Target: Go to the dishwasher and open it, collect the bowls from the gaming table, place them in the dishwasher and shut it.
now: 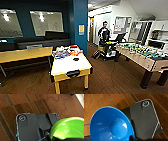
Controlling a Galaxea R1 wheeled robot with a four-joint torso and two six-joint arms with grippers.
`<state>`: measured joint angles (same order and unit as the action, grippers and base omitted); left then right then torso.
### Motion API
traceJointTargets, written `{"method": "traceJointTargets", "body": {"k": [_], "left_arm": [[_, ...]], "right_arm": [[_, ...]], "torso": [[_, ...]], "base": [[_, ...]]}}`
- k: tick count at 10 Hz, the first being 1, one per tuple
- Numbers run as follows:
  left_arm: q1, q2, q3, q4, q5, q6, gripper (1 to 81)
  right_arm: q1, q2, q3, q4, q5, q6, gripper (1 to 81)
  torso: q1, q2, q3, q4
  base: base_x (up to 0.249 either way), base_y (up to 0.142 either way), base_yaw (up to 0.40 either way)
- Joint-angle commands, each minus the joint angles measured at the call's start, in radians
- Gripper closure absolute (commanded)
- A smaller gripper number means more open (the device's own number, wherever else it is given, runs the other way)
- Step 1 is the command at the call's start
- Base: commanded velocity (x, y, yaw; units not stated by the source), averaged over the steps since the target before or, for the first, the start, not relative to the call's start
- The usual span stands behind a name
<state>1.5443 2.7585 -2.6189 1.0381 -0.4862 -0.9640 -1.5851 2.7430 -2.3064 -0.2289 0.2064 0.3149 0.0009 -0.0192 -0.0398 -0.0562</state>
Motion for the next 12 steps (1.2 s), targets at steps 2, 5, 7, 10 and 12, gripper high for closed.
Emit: {"method": "traceJointTargets", "body": {"k": [2, 5, 7, 10, 12], "left_arm": [[-0.045, -0.006, -0.029, 0.013, 0.009, 0.007, 81.1], [-0.046, -0.002, -0.029, 0.013, 0.012, 0.007, 81.1], [-0.046, 0.001, -0.03, 0.014, 0.017, 0.007, 81.1], [-0.046, 0.003, -0.03, 0.013, 0.018, 0.007, 81.1], [-0.046, 0.004, -0.03, 0.013, 0.02, 0.007, 81.1]], "right_arm": [[0.033, -0.01, 0.012, -0.023, -0.035, -0.008, 81.1], [0.035, -0.009, 0.012, -0.024, -0.035, -0.008, 81.1], [0.033, -0.007, 0.012, -0.024, -0.035, -0.008, 81.1], [0.033, -0.007, 0.01, -0.024, -0.035, -0.008, 81.1], [0.033, -0.007, 0.004, -0.024, -0.035, -0.007, 81.1]], "torso": [[0.0, 0.0, 0.0, 0.0], [0.0, 0.0, 0.0, 0.0], [0.0, 0.0, 0.0, 0.0], [0.0, 0.0, 0.0, 0.0], [0.0, 0.0, 0.0, 0.0]], "base": [[0.0, 0.0, -0.364], [0.0, 0.0, -0.367], [0.0, 0.0, -0.372], [0.0, 0.0, -0.372], [0.0, 0.0, -0.373]]}}
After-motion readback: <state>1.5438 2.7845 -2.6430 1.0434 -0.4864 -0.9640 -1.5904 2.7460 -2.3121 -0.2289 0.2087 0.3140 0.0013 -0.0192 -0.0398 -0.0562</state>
